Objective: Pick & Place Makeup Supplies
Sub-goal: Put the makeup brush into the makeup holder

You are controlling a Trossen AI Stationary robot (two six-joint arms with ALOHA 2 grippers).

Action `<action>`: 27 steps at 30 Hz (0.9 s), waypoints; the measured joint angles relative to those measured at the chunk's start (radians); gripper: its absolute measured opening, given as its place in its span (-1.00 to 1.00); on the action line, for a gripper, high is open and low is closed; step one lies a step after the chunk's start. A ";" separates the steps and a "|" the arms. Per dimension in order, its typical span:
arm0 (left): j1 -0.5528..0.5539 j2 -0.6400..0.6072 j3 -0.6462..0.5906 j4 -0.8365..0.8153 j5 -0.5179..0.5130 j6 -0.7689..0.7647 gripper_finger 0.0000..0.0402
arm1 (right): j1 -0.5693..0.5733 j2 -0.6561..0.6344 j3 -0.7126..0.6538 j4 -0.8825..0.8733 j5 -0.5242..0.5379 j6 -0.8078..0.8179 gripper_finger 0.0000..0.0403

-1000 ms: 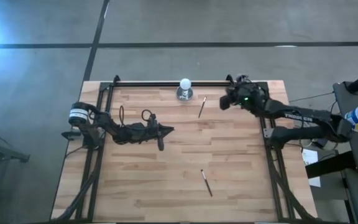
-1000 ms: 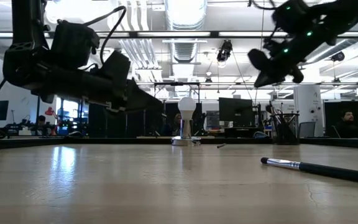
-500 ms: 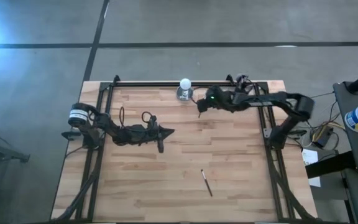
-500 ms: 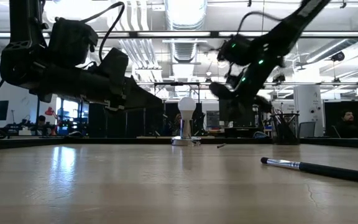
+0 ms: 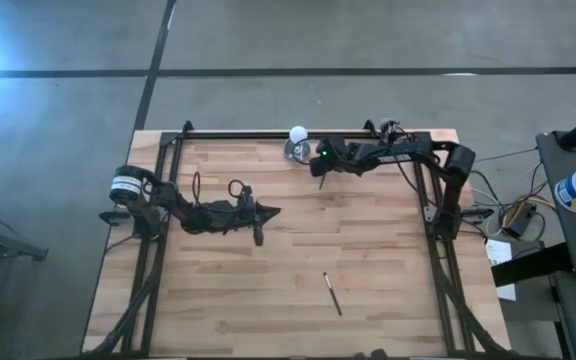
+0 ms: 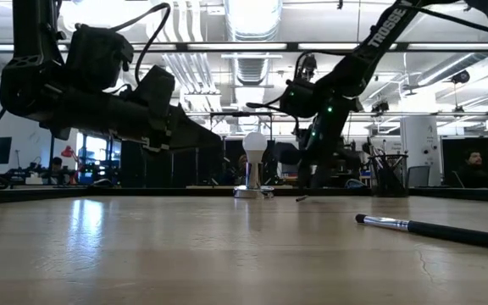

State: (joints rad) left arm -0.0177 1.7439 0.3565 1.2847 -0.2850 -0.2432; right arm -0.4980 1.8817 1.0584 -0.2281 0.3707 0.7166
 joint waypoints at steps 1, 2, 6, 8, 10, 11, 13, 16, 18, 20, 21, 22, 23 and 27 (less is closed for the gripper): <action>0.000 0.000 0.000 0.000 0.001 0.000 -1.00 | 0.000 0.007 0.004 0.002 0.003 0.005 -0.35; 0.000 0.000 0.000 0.000 0.001 0.000 -1.00 | 0.000 0.012 0.005 0.003 0.008 0.009 -0.36; 0.000 0.000 0.000 -0.001 0.003 0.000 -1.00 | 0.000 0.030 0.007 0.007 0.030 0.010 -0.44; 0.000 0.000 0.000 -0.001 0.003 -0.002 -1.00 | 0.000 0.044 0.004 0.008 0.028 0.015 -0.49; 0.000 0.000 0.000 0.000 0.003 -0.005 -1.00 | 0.002 0.058 0.004 0.012 0.033 0.017 -0.54; 0.000 0.000 0.000 -0.001 0.003 -0.008 -1.00 | 0.004 0.065 0.004 0.014 0.035 0.017 -0.56; 0.000 0.000 0.000 0.000 0.003 -0.016 -1.00 | 0.010 0.076 0.006 0.015 0.044 0.010 -0.61; 0.000 0.000 0.000 -0.001 0.003 -0.026 -1.00 | 0.021 0.080 0.004 0.015 0.045 -0.023 -0.66; 0.000 0.000 0.000 -0.003 0.003 -0.050 -1.00 | 0.031 0.069 -0.002 0.016 0.043 -0.059 -0.70; 0.000 0.000 0.000 -0.007 0.003 -0.083 -1.00 | 0.044 0.057 -0.010 0.014 0.033 -0.111 -0.75; 0.000 0.000 0.000 -0.011 0.003 -0.093 -1.00 | 0.051 0.046 -0.020 0.011 0.020 -0.136 -0.78; 0.000 0.000 0.000 -0.013 0.003 -0.096 -1.00 | 0.058 0.034 -0.032 0.004 0.005 -0.154 -0.81; 0.000 0.000 0.000 -0.016 0.000 -0.096 -1.00 | 0.066 0.022 -0.045 0.004 -0.001 -0.169 -0.84; 0.000 0.000 0.000 -0.016 -0.024 -0.095 -1.00 | 0.093 -0.025 -0.120 0.046 -0.016 -0.201 -0.93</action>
State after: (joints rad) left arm -0.0177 1.7439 0.3565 1.2689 -0.3092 -0.3383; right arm -0.4053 1.8564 0.9388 -0.1817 0.3542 0.5159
